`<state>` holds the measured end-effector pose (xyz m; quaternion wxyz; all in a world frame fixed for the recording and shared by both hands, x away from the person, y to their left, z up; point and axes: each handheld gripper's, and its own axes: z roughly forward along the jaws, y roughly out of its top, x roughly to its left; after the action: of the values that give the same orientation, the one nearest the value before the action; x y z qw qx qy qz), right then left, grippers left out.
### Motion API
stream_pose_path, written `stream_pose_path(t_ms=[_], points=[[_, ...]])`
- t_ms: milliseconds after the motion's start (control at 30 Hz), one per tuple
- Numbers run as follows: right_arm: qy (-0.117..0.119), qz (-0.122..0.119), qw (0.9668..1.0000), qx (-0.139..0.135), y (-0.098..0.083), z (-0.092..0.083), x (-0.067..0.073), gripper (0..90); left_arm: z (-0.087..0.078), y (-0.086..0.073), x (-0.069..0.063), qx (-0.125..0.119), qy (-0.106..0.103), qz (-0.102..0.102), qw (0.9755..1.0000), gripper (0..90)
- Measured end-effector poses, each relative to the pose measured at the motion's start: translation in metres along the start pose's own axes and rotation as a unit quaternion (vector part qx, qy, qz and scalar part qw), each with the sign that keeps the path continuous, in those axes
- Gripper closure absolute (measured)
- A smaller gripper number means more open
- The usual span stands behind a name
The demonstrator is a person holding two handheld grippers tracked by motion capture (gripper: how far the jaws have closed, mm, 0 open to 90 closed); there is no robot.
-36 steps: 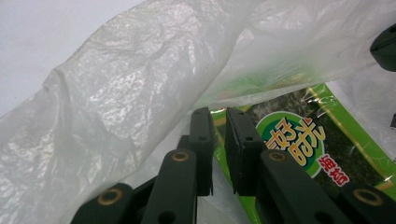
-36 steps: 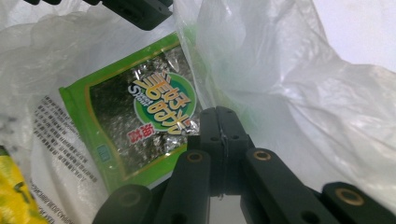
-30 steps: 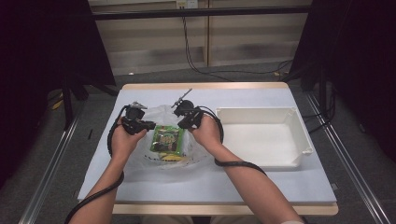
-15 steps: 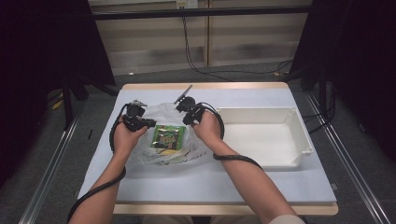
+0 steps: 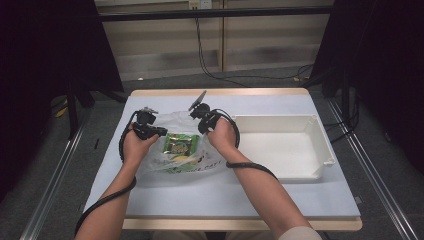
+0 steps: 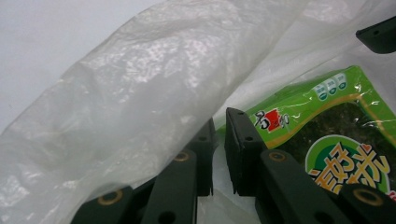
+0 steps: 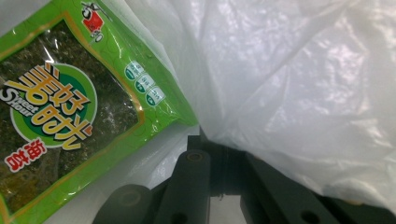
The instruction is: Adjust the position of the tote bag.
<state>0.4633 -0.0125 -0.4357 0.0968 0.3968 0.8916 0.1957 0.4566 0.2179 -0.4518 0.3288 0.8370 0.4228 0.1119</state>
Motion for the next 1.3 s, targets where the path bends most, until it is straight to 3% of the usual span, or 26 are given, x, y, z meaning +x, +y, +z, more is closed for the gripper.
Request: stream_pose_path(t_ms=[133,300,333,500,567,633,667,700,733,800,867,1000,1133,1300], points=[[-0.002,-0.004,1.0000,0.005,0.000,0.003,0.001,90.0,0.003,-0.003,0.003,-0.006,0.001,-0.008,0.9999,82.0],[-0.002,-0.003,0.9999,0.010,0.000,0.009,0.002,90.0,0.007,-0.005,0.006,0.006,0.009,-0.002,0.9999,82.4],[-0.003,-0.004,0.9999,0.013,0.000,0.010,0.002,90.0,0.009,-0.005,0.006,0.001,0.012,-0.010,0.9999,82.4],[-0.002,-0.007,0.9997,0.022,-0.001,0.017,0.003,90.0,0.016,-0.008,0.010,0.015,0.013,-0.008,0.9998,83.6],[0.001,-0.006,0.9995,0.032,-0.002,0.021,0.004,90.0,0.020,-0.010,0.007,0.015,0.009,-0.020,0.9997,85.3],[-0.002,-0.014,0.9992,0.037,-0.003,0.023,0.006,90.0,0.017,-0.011,0.007,0.028,0.009,-0.001,0.9996,86.3],[-0.002,-0.014,0.9992,0.037,-0.003,0.023,0.006,90.0,0.017,-0.011,0.007,0.028,0.009,-0.001,0.9996,86.5],[-0.004,-0.016,0.9991,0.038,-0.003,0.023,0.007,90.0,0.017,-0.012,0.005,0.016,0.016,-0.016,0.9996,86.5],[-0.002,-0.016,0.9991,0.038,-0.003,0.023,0.007,90.0,0.015,-0.012,0.008,0.028,0.007,-0.004,0.9996,86.3],[-0.001,-0.013,0.9992,0.038,-0.003,0.022,0.007,89.7,0.013,-0.012,0.008,0.027,0.006,-0.009,0.9996,86.2],[-0.004,-0.014,0.9996,0.025,-0.004,0.019,0.008,87.7,0.009,-0.011,0.007,0.021,0.010,-0.015,0.9996,81.7],[-0.004,-0.021,0.9997,0.008,-0.006,0.012,0.012,87.2,-0.002,-0.008,0.005,0.005,0.004,-0.045,0.9990,74.8],[0.003,-0.019,0.9998,0.001,-0.007,0.009,0.012,86.8,-0.008,-0.003,-0.001,0.005,-0.011,-0.055,0.9984,62.9],[0.003,-0.018,0.9998,0.003,-0.009,0.009,0.013,86.9,-0.007,-0.006,-0.008,0.025,-0.016,-0.058,0.9979,53.4]])
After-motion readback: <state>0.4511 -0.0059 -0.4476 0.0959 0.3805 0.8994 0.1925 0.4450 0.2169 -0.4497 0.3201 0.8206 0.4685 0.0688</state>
